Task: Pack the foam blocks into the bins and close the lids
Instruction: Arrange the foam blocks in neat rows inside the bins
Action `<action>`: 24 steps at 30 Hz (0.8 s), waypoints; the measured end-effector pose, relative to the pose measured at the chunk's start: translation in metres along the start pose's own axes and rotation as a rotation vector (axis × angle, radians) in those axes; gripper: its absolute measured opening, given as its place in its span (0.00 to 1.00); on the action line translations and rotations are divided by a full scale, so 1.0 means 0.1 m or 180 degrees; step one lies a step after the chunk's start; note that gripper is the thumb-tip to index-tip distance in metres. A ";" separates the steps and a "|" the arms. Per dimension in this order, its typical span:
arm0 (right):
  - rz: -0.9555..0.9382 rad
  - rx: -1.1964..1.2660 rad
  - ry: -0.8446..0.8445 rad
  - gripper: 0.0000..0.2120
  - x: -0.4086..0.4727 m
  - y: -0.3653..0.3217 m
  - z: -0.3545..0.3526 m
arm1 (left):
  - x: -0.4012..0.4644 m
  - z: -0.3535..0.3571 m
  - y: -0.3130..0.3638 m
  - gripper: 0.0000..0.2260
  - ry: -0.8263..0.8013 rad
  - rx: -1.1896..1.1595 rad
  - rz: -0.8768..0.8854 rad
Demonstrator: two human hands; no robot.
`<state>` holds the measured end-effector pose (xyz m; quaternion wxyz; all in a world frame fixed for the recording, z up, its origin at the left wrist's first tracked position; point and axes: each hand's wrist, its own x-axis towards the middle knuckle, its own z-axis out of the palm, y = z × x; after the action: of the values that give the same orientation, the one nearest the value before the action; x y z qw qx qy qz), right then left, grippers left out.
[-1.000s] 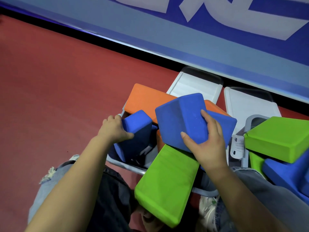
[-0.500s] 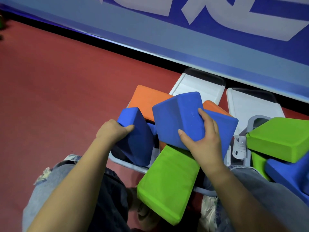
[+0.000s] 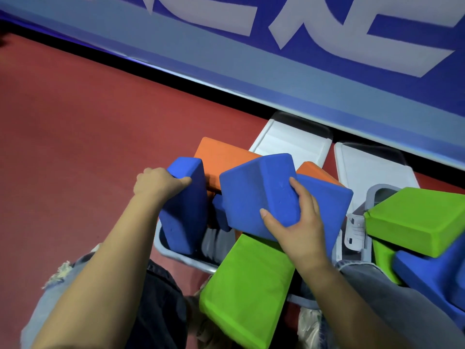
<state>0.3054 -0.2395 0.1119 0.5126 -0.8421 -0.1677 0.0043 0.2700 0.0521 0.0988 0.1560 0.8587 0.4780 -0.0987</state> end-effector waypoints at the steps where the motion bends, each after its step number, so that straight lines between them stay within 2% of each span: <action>1: 0.0005 -0.0003 -0.0013 0.35 0.00 0.01 0.00 | -0.02 0.00 0.05 0.29 -0.0024 0.0098 -0.0035; 5: 0.0025 -0.0057 -0.0039 0.35 0.00 0.05 0.00 | -0.09 0.05 0.18 0.33 -0.0183 0.0212 -0.0134; 10: 0.0047 -0.0059 -0.0077 0.35 -0.01 0.03 0.02 | -0.23 0.19 0.14 0.45 -0.0360 0.0026 0.0267; 14: 0.0020 -0.0114 -0.0064 0.36 -0.01 0.02 0.04 | -0.35 0.34 -0.01 0.41 -0.0284 -0.0109 0.0319; 17: 0.0012 -0.0124 -0.0072 0.36 -0.02 0.01 0.04 | -0.40 0.46 -0.16 0.40 -0.0497 -0.0072 0.0320; 21: 0.0031 -0.0153 -0.0084 0.36 -0.04 -0.01 0.04 | -0.47 0.78 -0.29 0.44 -0.0908 0.0348 0.0196; 24: 0.0075 -0.0138 -0.0080 0.36 -0.05 -0.01 0.02 | -0.44 0.91 -0.32 0.44 -0.0977 0.0460 0.0180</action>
<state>0.2998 -0.2385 0.1107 0.4919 -0.8549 -0.1642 0.0173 0.2176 0.0000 0.0224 0.1678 0.8557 0.4159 -0.2583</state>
